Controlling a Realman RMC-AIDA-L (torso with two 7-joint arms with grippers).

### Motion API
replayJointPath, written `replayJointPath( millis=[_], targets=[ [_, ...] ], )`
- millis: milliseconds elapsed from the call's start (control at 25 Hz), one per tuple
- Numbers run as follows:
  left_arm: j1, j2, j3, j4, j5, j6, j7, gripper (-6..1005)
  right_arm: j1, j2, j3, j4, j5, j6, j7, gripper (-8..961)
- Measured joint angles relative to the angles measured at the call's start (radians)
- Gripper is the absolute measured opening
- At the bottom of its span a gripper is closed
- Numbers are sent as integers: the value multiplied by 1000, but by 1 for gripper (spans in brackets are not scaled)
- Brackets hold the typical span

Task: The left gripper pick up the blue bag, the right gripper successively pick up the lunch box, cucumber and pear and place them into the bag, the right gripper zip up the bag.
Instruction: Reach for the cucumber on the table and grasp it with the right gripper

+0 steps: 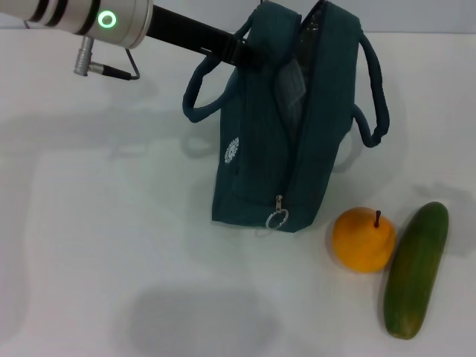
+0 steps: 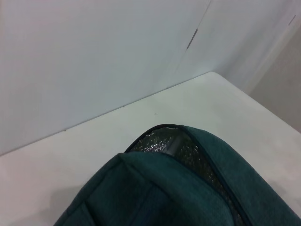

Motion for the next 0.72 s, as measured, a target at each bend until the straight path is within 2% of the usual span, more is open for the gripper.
replayJointPath(
  millis=[200, 400, 560, 720],
  targets=[
    [9, -1, 1, -29, -42, -16, 24, 57, 78, -28, -35, -101, -181, -7, 85, 874],
    [22, -1, 1, -52, -86, -32, 45, 57, 146, -56, -151, -138, -239, -13, 144, 874],
    [27, -2, 4, -75, -114, -42, 66, 57, 186, -60, -253, -194, -259, -20, 166, 874],
    [26, -3, 9, -91, -122, -45, 75, 57, 221, -53, -326, -242, -291, -24, 172, 873]
  ],
)
